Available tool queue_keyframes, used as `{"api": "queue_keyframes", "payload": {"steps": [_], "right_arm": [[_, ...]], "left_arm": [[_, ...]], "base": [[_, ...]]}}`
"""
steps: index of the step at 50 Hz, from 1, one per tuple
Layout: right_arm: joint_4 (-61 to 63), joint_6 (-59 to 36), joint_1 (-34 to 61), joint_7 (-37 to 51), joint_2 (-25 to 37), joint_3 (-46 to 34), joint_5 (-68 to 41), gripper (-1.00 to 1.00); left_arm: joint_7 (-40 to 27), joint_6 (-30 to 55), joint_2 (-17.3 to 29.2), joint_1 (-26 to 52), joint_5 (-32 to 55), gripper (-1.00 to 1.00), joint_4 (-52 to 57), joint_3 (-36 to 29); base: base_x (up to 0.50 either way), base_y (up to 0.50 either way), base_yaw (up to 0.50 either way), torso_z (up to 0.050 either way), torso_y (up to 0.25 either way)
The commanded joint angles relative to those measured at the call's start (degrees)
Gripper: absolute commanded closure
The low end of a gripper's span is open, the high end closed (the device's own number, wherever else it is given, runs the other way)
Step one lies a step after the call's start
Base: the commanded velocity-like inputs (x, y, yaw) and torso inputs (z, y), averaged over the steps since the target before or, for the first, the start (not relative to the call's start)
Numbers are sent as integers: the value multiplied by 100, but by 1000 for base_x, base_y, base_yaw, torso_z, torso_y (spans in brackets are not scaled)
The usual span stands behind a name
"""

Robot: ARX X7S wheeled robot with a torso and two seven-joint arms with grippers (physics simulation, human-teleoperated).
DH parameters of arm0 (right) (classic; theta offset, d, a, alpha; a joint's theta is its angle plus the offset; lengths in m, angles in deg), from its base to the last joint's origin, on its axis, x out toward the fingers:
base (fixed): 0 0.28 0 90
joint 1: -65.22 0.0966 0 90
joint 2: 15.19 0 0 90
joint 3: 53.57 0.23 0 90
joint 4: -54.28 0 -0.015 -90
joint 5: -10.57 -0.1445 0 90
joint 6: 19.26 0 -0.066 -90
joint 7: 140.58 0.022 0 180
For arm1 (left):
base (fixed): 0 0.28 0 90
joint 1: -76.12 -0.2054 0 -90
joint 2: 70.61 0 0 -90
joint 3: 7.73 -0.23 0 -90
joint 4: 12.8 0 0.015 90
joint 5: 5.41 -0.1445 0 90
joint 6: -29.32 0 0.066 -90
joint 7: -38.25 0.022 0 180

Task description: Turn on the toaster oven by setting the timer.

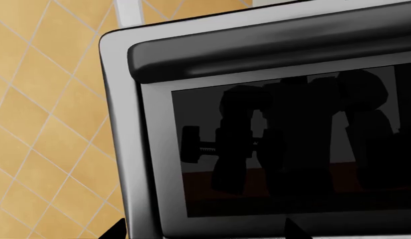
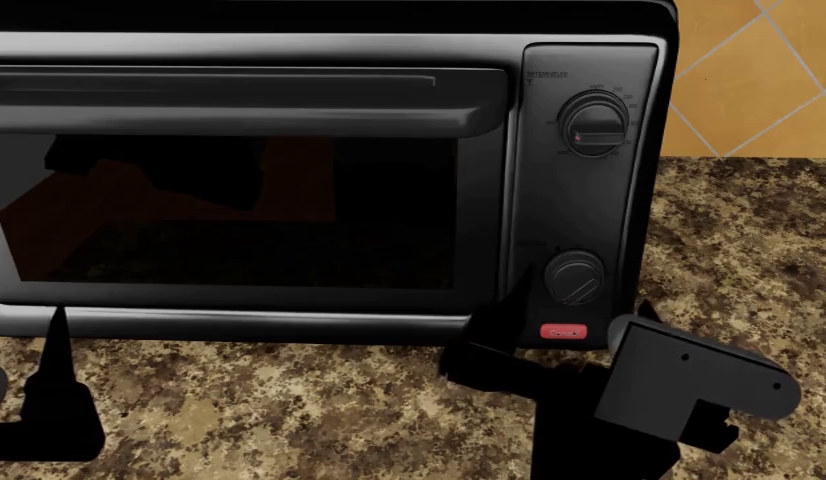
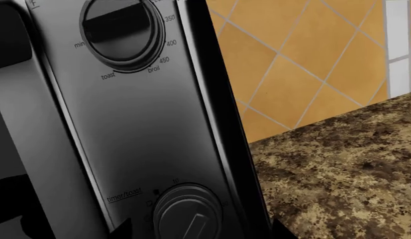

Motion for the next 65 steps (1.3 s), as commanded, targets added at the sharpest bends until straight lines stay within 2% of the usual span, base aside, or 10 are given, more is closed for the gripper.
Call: {"api": "queue_keyframes", "payload": {"steps": [1,33,34,65], "right_arm": [[-370,324,156,220,-35,31,-201,-100],[-1443,1034,591,404,57,-270,-521,-100],[-1472,1061,595,394,60,-270,-541,100],[-1127,1701,344,465,135,-215,-1050,100]], "left_arm": [[-40,-22,35,-11,-14,-100,-26,-74],[-116,-115,80,-70,25,-100,-73,-151],[-118,-118,79,-70,28,-100,-79,-151],[-183,-109,127,-9,89,-100,-114,-192]], "base": [[0,0,0,0,0],[12,0,3,0,0],[20,0,6,0,0],[19,-1,5,0,0]]}}
